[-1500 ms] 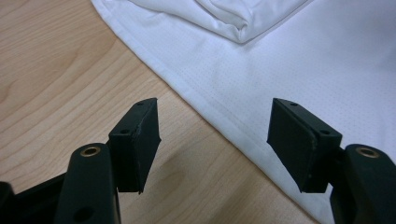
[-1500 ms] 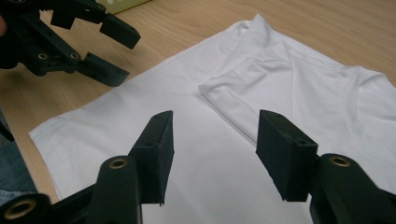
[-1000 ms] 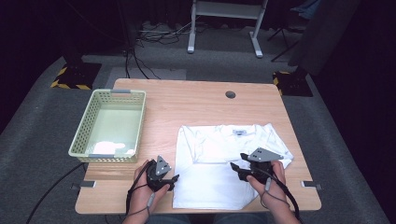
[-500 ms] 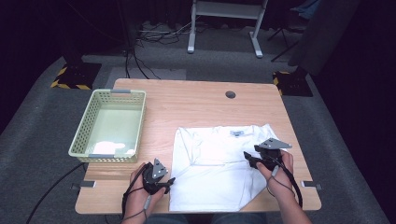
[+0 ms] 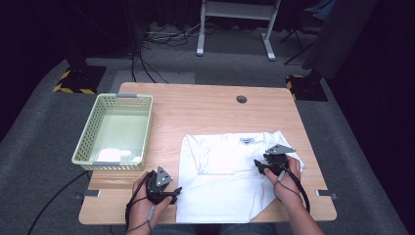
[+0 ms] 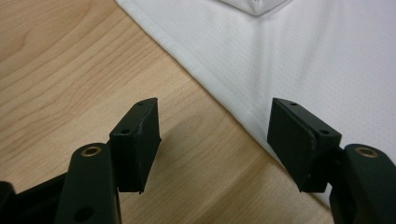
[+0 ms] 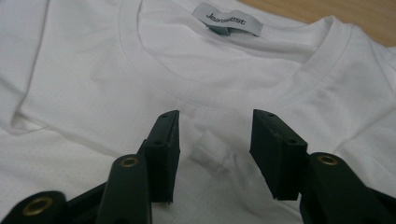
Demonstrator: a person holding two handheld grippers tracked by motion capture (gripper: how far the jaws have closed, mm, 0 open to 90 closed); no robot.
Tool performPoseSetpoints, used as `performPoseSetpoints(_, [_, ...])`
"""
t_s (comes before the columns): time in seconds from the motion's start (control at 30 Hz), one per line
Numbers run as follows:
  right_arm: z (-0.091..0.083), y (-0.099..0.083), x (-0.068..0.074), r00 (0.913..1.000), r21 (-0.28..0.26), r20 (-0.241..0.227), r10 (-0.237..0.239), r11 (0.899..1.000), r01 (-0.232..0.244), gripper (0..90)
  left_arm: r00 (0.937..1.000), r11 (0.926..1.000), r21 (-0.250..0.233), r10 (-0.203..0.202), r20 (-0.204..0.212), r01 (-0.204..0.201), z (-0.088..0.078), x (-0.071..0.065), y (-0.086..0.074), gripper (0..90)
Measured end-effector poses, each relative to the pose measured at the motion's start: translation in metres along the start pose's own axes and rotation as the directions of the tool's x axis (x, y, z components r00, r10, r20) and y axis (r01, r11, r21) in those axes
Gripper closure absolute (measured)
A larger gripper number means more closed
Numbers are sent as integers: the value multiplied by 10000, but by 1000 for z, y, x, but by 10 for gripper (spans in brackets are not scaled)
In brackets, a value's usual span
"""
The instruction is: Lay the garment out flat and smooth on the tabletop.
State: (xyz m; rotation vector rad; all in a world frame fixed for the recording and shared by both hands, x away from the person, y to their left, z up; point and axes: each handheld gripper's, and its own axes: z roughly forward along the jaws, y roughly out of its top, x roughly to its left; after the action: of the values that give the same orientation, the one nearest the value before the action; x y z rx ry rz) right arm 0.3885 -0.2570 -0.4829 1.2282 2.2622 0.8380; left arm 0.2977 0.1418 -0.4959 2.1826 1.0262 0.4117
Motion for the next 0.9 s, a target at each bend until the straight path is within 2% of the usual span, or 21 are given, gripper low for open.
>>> performPoseSetpoints(0.1, [4,-2,0,10000,409,-69,-58,9991,61,677,10000,9999,-131,37,-65,-38,-1,0,0,339])
performPoseSetpoints(0.17, [3,-2,-2,9992,475,-378,92,9988,-74,792,10000,9998,-177,59,-33,-60,-1,0,1,337])
performPoseSetpoints(0.23, [0,-2,-3,9988,527,-494,66,9986,-40,844,9999,9998,-169,119,30,-118,0,-1,1,333])
performPoseSetpoints(0.5, [-23,-7,-6,9990,-1,-434,140,9999,-140,852,9994,9991,-328,283,221,-276,5,-4,10,334])
performPoseSetpoints(0.63, [-41,-15,-11,9989,-292,-356,288,9991,-299,854,9990,9988,-382,322,314,-310,9,-6,14,335])
performPoseSetpoints(0.9, [-69,-33,-20,9982,-499,-125,587,9970,-593,854,9980,9978,-524,435,469,-411,15,-11,21,336])
